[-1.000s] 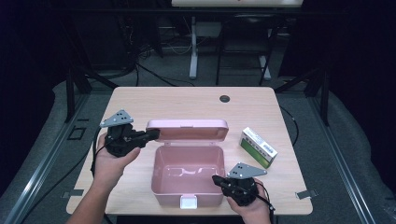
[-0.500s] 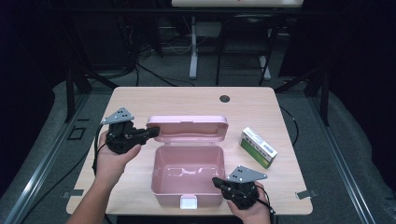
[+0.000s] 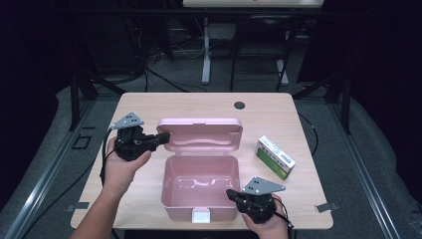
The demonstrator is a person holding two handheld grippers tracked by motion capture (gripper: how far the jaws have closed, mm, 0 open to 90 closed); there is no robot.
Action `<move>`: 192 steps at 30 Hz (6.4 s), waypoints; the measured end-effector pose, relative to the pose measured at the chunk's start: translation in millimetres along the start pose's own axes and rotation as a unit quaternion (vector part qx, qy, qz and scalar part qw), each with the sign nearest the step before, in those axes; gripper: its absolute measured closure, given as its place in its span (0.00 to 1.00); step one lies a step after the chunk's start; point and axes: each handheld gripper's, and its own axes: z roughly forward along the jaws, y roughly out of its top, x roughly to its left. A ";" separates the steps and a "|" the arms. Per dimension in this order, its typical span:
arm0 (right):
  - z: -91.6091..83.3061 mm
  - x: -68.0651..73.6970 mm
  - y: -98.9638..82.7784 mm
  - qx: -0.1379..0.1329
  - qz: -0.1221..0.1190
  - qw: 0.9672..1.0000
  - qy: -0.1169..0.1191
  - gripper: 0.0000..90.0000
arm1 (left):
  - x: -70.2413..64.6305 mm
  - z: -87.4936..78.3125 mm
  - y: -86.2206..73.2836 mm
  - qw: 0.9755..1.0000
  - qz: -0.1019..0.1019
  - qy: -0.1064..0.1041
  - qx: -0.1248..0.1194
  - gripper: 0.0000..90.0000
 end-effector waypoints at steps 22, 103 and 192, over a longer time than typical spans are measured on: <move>0.0 -0.3 -0.5 -0.002 0.003 1.000 0.001 1.00 | 15.3 12.0 -17.2 1.000 -0.022 0.012 0.012 0.93; -32.0 -78.6 65.9 0.083 -0.009 0.996 -0.024 0.33 | 8.4 -23.1 -67.7 0.999 0.000 0.011 0.052 0.31; 59.0 -209.9 81.1 0.450 0.027 0.888 -0.090 0.61 | 15.7 -31.2 -69.5 0.998 -0.004 0.016 0.055 0.45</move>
